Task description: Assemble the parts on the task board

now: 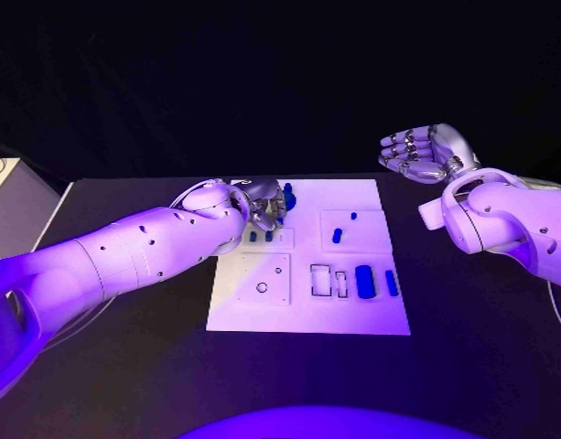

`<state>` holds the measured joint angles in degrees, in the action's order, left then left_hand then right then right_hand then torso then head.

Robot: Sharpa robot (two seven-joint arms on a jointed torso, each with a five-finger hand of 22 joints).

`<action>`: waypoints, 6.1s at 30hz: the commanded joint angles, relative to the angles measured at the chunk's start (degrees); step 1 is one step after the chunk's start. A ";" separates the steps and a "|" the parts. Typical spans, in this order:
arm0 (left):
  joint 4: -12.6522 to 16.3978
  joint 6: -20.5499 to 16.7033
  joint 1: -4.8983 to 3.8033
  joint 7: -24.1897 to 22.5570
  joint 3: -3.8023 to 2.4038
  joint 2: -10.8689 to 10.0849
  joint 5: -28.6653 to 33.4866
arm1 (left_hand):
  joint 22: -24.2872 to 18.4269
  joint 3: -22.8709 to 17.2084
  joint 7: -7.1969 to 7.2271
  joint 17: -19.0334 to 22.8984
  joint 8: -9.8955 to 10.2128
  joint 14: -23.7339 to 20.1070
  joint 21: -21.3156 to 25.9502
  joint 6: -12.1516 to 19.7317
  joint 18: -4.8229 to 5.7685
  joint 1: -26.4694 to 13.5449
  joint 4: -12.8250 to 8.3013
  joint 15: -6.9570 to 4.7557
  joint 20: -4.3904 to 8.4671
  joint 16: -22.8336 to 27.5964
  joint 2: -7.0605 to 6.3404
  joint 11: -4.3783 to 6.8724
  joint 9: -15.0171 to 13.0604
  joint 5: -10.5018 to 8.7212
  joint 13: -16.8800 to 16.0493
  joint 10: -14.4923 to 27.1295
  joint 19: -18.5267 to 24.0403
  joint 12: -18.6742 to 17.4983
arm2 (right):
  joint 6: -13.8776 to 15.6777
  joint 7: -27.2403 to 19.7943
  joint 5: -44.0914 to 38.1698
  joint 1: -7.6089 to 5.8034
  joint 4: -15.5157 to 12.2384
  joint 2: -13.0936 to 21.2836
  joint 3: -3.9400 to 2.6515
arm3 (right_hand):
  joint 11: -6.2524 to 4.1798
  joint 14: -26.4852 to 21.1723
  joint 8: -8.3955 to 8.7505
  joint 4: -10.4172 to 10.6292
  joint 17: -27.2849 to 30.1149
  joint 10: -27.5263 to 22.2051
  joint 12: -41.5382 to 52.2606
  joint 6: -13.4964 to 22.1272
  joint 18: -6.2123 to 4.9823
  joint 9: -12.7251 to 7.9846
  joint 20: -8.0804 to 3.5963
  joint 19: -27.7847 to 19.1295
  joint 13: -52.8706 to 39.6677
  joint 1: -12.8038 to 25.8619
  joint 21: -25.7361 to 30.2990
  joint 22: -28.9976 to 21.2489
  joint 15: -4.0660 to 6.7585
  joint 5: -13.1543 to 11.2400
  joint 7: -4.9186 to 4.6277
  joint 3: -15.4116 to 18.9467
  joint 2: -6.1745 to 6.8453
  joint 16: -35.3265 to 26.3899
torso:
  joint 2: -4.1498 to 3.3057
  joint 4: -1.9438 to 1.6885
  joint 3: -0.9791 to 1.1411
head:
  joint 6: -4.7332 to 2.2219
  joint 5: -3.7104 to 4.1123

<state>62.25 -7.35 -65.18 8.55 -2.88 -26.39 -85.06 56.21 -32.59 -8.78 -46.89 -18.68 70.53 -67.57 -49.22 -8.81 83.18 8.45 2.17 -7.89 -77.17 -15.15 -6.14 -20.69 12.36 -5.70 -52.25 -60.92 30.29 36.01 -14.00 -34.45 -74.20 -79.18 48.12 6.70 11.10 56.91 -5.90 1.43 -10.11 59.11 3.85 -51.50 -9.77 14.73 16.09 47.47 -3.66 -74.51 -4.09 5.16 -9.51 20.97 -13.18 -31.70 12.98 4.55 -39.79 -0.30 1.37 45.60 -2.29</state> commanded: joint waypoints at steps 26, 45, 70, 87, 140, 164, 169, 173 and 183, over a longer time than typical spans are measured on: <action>-0.49 2.94 0.01 0.79 0.09 0.57 0.86 | 3.02 -2.03 0.23 -1.06 -0.89 1.69 -2.64 -5.08 0.95 0.66 -2.93 -0.80 0.51 -2.15 2.85 1.01 -0.55 -0.53 0.49 -5.44 -2.04 -1.65 | -0.95 -0.87 -0.60 0.01 -0.13 -0.11 -0.03 | 0.12 0.52 -0.01 0.23 0.17 0.36 -0.10 -0.69 -0.76 -0.08 0.03 0.47 0.03 0.01 0.03 -0.25 0.10 0.63 -1.37 0.43 -0.17 -0.23 | 0.04 0.03 0.04 | 0.04 0.15; -0.62 -3.28 0.03 -3.23 0.16 0.14 2.92 | 5.55 -2.52 0.16 -2.45 -0.40 3.71 -4.56 -6.37 1.53 0.33 -4.49 -1.18 0.97 -2.90 3.08 1.26 -0.66 -0.49 0.64 -8.15 -4.33 -3.88 | -1.07 -0.82 -0.60 0.01 -0.29 -0.13 -0.03 | 0.08 0.58 -0.05 0.26 0.19 0.45 -0.06 -0.79 -0.76 -0.07 0.03 0.45 0.02 0.02 0.05 -0.30 0.12 0.70 -1.33 0.43 -0.21 -0.22 | 0.08 0.00 0.03 | -0.28 0.05; 5.92 -4.70 0.02 -6.27 -2.35 -6.14 7.91 | 6.99 -2.86 0.01 -2.05 0.06 4.62 -5.61 -7.68 1.84 0.24 -5.86 -1.26 1.17 -2.69 2.98 1.30 -0.75 -0.34 0.66 -10.45 -5.56 -6.40 | -0.56 -0.95 -0.60 0.01 -0.46 0.49 -0.03 | 0.05 0.62 -0.08 0.29 0.23 0.53 -0.05 -0.87 -0.77 -0.07 0.04 0.41 0.02 0.04 0.08 -0.36 0.13 0.76 -1.30 0.45 -0.22 -0.24 | 0.11 -0.19 0.09 | -0.40 0.02; 3.94 -2.79 0.07 -4.68 -2.07 -6.61 5.49 | 6.93 -2.73 0.08 -1.85 0.22 4.67 -5.58 -7.80 1.83 -0.03 -5.94 -1.28 1.20 -2.63 2.83 1.33 -0.73 -0.44 0.67 -10.69 -5.48 -6.90 | -0.63 -0.90 -0.60 0.01 -0.66 0.64 -0.03 | 0.06 0.61 -0.05 0.30 0.28 0.50 -0.09 -0.87 -0.77 -0.09 0.04 0.38 0.04 0.04 0.09 -0.43 0.12 0.86 -1.30 0.48 -0.19 -0.28 | -0.06 0.08 -0.06 | -0.30 -0.42; 2.80 2.25 0.10 -1.82 -1.67 -5.90 5.36 | 6.69 -2.80 0.12 -1.83 0.62 4.70 -5.41 -7.79 1.76 -0.28 -6.05 -1.29 1.22 -2.59 2.96 1.32 -0.62 -0.44 0.71 -10.90 -5.20 -7.81 | -0.61 -1.03 -0.60 0.01 -0.53 0.66 -0.03 | 0.07 0.62 0.00 0.32 0.40 0.48 -0.13 -0.89 -0.77 -0.13 0.05 0.34 0.05 0.02 0.11 -0.59 0.11 1.06 -1.30 0.53 -0.17 -0.36 | 0.00 0.01 0.03 | 0.02 -0.81; 2.70 2.66 0.11 -2.26 -1.44 -5.50 5.95 | 6.85 -2.68 0.18 -1.55 0.71 4.62 -5.50 -8.05 1.81 -0.65 -6.02 -1.29 1.21 -2.55 3.04 1.38 -0.62 -0.48 0.63 -11.31 -5.30 -8.19 | -0.70 -1.02 -0.60 0.02 -0.37 0.59 -0.03 | 0.07 0.62 0.02 0.35 0.46 0.48 -0.14 -0.91 -0.77 -0.15 0.06 0.31 0.05 0.03 0.12 -0.67 0.11 1.09 -1.31 0.56 -0.17 -0.40 | 0.00 -0.03 0.02 | 0.35 -0.56; 2.54 2.80 0.10 -1.93 -1.37 -5.48 5.90 | 6.62 -2.56 0.23 -1.34 0.80 4.55 -5.35 -8.08 1.75 -0.91 -5.98 -1.30 1.21 -2.51 2.93 1.39 -0.61 -0.47 0.61 -11.38 -5.08 -8.41 | -0.82 -1.08 -0.60 0.03 -0.32 0.55 -0.03 | 0.10 0.61 0.04 0.46 0.51 0.46 -0.15 -0.91 -0.76 -0.18 0.07 0.28 0.06 0.21 0.14 -0.73 0.09 1.11 -1.34 0.70 -0.09 -0.44 | 0.02 0.01 0.02 | 0.33 -0.55; 2.38 3.12 0.10 -1.51 -1.34 -5.43 5.81 | 6.47 -2.51 0.23 -1.02 0.92 4.39 -5.25 -8.02 1.71 -1.09 -5.95 -1.29 1.20 -2.42 2.90 1.38 -0.57 -0.46 0.61 -11.37 -4.94 -8.62 | -0.85 -1.10 -0.60 0.03 -0.31 0.54 -0.03 | 0.10 0.61 0.05 0.48 0.52 0.46 -0.15 -0.91 -0.76 -0.18 0.07 0.27 0.06 0.24 0.14 -0.74 0.09 1.13 -1.34 0.72 -0.08 -0.44 | 0.02 0.03 0.03 | 0.31 -0.56; 2.11 4.37 0.10 -0.23 -1.14 -5.36 5.51 | 5.67 -2.45 0.09 -1.24 1.58 4.20 -4.64 -7.47 1.52 -1.52 -6.01 -1.18 1.11 -2.40 2.70 1.21 -0.36 -0.43 0.60 -11.07 -4.12 -9.53 | -1.28 -0.88 -0.60 0.03 -0.28 0.54 -0.03 | 0.19 0.38 0.17 0.64 0.68 0.25 -0.23 -0.79 -0.73 -0.25 0.12 0.12 0.08 0.47 0.19 -0.89 -0.01 1.41 -1.41 0.98 0.05 -0.61 | 0.02 0.01 0.01 | 0.28 -0.52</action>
<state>64.50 -5.58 -65.33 6.96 -4.27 -31.75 -79.26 61.93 -35.26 -8.60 -47.96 -17.30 74.84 -72.39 -57.03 -7.93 82.36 2.44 0.93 -6.65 -79.60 -12.49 -4.72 -21.19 11.98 -5.05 -63.30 -65.40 20.96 35.66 -14.23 -34.50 -74.19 -79.43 48.68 6.70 11.10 57.11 -5.90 2.06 -9.48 59.11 3.85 -51.89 -9.77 14.54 16.09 47.47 -3.66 -74.51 -4.09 4.32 -9.30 22.18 -13.19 -31.07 12.98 4.33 -39.77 -0.26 1.40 45.92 -2.82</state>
